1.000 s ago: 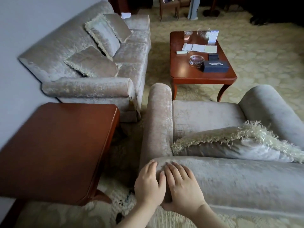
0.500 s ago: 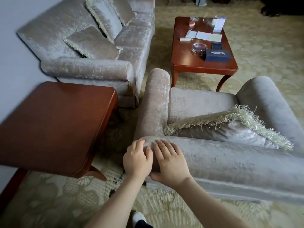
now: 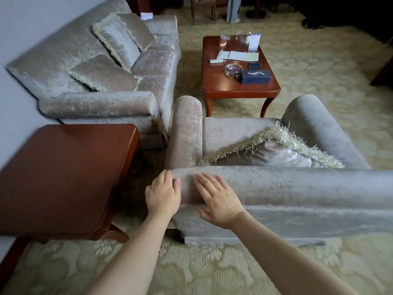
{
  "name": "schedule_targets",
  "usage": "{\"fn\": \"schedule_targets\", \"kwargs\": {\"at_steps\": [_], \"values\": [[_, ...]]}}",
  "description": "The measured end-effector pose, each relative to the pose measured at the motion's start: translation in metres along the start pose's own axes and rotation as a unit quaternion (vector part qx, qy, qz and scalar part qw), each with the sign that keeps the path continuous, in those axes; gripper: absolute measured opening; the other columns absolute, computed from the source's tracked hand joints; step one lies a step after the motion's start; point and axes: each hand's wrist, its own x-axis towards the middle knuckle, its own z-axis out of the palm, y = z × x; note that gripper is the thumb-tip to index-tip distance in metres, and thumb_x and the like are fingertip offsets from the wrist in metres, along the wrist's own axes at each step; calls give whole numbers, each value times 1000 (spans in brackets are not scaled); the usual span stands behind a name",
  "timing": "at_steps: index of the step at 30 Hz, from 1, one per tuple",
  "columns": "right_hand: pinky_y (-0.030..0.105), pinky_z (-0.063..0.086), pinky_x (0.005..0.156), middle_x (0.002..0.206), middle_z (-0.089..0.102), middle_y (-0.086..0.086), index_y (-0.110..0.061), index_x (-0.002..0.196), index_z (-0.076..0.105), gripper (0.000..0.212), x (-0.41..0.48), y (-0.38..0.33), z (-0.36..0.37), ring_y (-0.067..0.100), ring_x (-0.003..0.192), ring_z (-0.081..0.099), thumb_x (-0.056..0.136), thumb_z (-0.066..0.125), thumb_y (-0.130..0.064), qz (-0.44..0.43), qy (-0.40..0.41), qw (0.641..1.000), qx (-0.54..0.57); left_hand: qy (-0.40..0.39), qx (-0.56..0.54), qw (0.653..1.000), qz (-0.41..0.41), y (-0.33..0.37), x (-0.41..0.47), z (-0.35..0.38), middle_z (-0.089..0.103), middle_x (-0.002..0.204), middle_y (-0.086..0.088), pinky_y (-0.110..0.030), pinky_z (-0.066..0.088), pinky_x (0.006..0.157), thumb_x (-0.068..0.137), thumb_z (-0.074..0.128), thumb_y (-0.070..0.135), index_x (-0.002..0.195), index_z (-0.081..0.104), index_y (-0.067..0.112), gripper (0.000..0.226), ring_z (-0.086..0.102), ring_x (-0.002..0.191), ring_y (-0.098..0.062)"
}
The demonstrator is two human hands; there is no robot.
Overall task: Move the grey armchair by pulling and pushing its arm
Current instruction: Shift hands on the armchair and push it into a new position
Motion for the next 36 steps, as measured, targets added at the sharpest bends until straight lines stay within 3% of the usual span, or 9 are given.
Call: {"fn": "schedule_targets", "kwargs": {"at_steps": [2, 4, 8, 12, 22, 28, 31, 36], "values": [[50, 39, 103, 139, 50, 9, -7, 133, 53, 79, -28, 18, -5, 28, 128, 48, 66, 67, -47, 10, 9, 999, -33, -48, 36, 998, -3, 2, -2, -3, 36, 150, -7, -46, 30, 103, 97, 27, 45, 142, 36, 12, 57, 35, 135, -26], [53, 34, 104, 142, 46, 10, -7, 135, 50, 79, -49, 38, -13, 31, 131, 43, 68, 69, -45, 53, -2, 997, -63, -75, 45, 996, 10, 10, -1, -6, 19, 157, -5, -48, 16, 112, 96, 22, 51, 149, 21, 13, 65, 15, 143, -25], [43, -1, 116, 158, 12, 7, -12, 150, 18, 75, -71, 74, -19, 26, 146, 6, 89, 44, -47, 154, -5, 985, -79, -68, 73, 988, 121, 44, -2, -11, 10, 158, -5, -47, 7, 115, 95, 18, 54, 150, 13, 15, 67, 5, 145, -25], [40, -1, 116, 158, 12, 4, -14, 150, 15, 74, -97, 92, -25, 21, 146, 6, 90, 40, -49, 221, 10, 973, -62, -105, 59, 978, 169, 93, -4, -7, 8, 159, -5, -46, 2, 115, 95, 18, 53, 150, 12, 15, 67, 1, 145, -23], [41, 19, 113, 147, 38, 11, -9, 141, 38, 67, -202, 218, -44, 26, 138, 30, 87, 52, -47, 301, 21, 953, -30, -146, 49, 948, 278, 285, -31, 39, 13, 157, -12, -49, 4, 114, 96, 26, 50, 148, 18, 12, 65, 5, 144, -30], [41, 36, 99, 125, 57, 11, -8, 122, 56, 67, -280, 345, -74, 31, 117, 51, 84, 28, -56, 330, 13, 943, -41, -167, 18, 943, 287, 466, -87, 72, 34, 146, -16, -54, 14, 110, 92, 35, 50, 138, 34, 8, 63, 24, 137, -35], [42, 33, 100, 123, 59, 6, -13, 116, 58, 64, -327, 401, -75, 28, 118, 49, 86, 25, -59, 369, -14, 928, -56, -175, 35, 950, 257, 530, -108, 87, 33, 147, -19, -59, 12, 109, 90, 35, 51, 140, 32, 5, 68, 25, 136, -37], [43, 42, 86, 114, 64, 5, -13, 109, 64, 60, -351, 451, -55, 31, 107, 59, 81, 37, -58, 360, 44, 932, -13, -144, 83, 954, 249, 559, -99, 101, 61, 120, -14, -54, 42, 94, 73, 35, 56, 121, 60, 7, 72, 57, 109, -30]]}}
